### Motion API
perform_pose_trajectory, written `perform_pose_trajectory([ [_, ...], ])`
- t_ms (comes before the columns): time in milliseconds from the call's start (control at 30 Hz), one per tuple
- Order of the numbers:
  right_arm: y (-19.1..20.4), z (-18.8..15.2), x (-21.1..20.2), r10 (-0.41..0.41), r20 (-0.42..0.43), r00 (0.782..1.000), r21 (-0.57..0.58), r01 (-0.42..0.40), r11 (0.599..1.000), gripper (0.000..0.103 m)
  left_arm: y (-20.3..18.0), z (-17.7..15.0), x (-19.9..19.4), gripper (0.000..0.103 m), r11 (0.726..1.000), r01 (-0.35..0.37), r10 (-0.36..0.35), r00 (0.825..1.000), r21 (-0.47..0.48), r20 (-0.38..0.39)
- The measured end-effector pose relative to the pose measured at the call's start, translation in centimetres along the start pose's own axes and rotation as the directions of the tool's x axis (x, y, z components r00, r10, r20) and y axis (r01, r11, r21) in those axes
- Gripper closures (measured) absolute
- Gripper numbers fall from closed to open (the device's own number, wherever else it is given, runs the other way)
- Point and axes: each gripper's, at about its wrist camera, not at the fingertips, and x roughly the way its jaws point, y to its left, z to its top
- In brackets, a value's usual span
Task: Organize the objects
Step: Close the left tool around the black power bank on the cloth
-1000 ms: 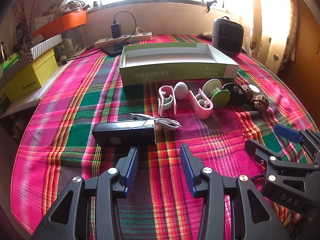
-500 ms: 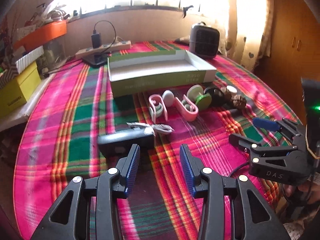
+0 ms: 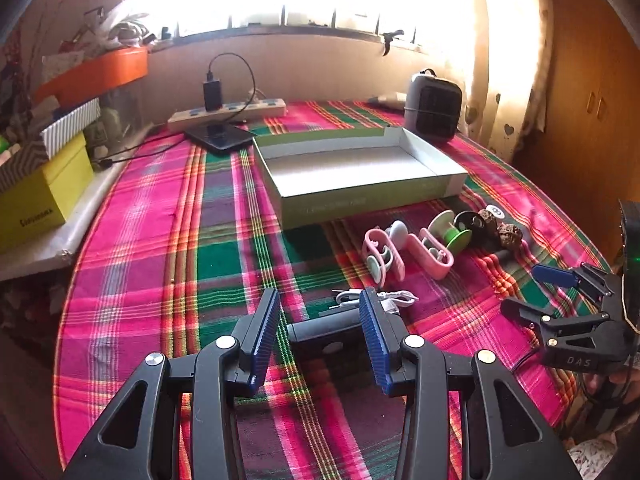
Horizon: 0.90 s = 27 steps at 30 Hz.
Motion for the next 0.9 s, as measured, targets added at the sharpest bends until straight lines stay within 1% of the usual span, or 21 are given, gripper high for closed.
perform_pose_trajectory([
  [267, 0.0, 0.1, 0.0, 0.000, 0.001, 1.000, 0.000, 0.000, 1.000, 0.026, 0.4, -0.4, 0.8, 0.064, 0.996, 0.089, -0.090, 0.996, -0.018, -0.028],
  [367, 0.1, 0.1, 0.0, 0.000, 0.001, 1.000, 0.000, 0.000, 1.000, 0.026, 0.2, -0.6, 0.7, 0.064, 0.987, 0.159, -0.160, 0.986, -0.029, -0.045],
  [433, 0.1, 0.1, 0.0, 0.000, 0.002, 1.000, 0.000, 0.000, 1.000, 0.026, 0.1, -0.7, 0.7, 0.064, 0.983, 0.180, -0.182, 0.982, -0.041, -0.056],
  [567, 0.0, 0.1, 0.0, 0.001, 0.001, 1.000, 0.000, -0.001, 1.000, 0.026, -0.3, -0.9, 0.7, 0.064, 0.981, 0.189, -0.192, 0.979, -0.053, -0.069],
  [700, 0.1, 0.1, 0.0, 0.001, 0.002, 1.000, -0.001, -0.001, 1.000, 0.026, -0.9, -1.3, 0.8, 0.064, 0.976, 0.211, -0.216, 0.972, -0.061, -0.091],
  [900, 0.1, 0.1, 0.0, 0.003, 0.004, 1.000, -0.002, -0.003, 1.000, 0.026, -1.9, -1.8, 0.9, 0.064, 0.972, 0.229, -0.233, 0.965, -0.041, -0.119],
])
